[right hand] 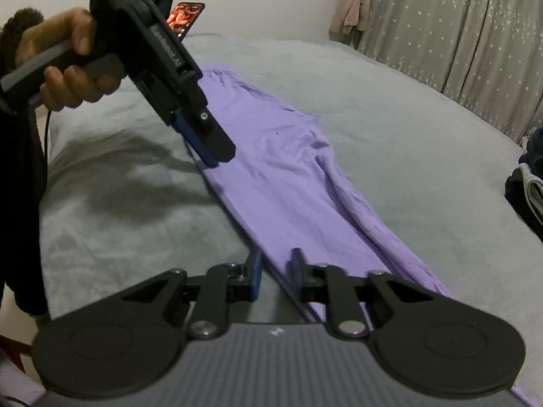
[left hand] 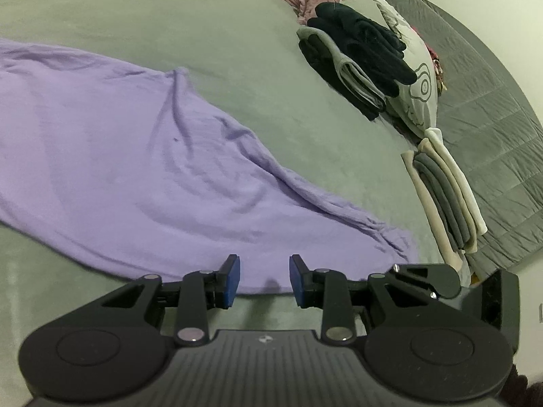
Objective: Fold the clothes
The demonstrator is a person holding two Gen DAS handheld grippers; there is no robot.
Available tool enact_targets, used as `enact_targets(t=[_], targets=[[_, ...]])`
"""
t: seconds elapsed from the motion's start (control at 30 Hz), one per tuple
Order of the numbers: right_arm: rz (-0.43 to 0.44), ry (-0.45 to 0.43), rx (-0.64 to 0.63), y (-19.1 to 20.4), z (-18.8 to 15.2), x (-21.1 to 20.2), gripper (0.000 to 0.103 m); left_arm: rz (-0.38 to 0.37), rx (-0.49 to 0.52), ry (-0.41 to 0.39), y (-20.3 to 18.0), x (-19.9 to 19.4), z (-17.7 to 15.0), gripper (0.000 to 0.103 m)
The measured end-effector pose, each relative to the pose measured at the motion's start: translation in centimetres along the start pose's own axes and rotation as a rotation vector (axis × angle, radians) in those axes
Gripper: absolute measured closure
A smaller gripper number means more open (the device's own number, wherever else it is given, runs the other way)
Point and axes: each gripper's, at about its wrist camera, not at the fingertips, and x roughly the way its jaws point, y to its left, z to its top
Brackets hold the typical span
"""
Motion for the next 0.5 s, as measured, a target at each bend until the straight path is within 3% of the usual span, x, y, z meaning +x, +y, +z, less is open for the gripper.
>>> enact_targets(t=[0.13, 0.2, 0.27, 0.5], targets=[[0.046, 0.009, -0.002, 0.0, 0.2, -0.4, 0.100, -0.011, 0.003, -0.002, -0.7, 1.4, 0.8, 0.071], [0.056, 0.017, 0.031, -0.4, 0.4, -0.3, 0.092, -0.017, 0.006, -0.001, -1.1, 2.2, 1.3, 0.071], [0.035, -0.008, 0.066, -1.4, 0.5, -0.9, 0.081, -0.030, 0.021, -0.005, -1.7, 2.9, 1.9, 0.070], [-0.116, -0.032, 0.175, -6.2, 0.3, -1.3, 0.080, -0.052, 0.077, 0.011, -3.2, 5.7, 2.7, 0.069]])
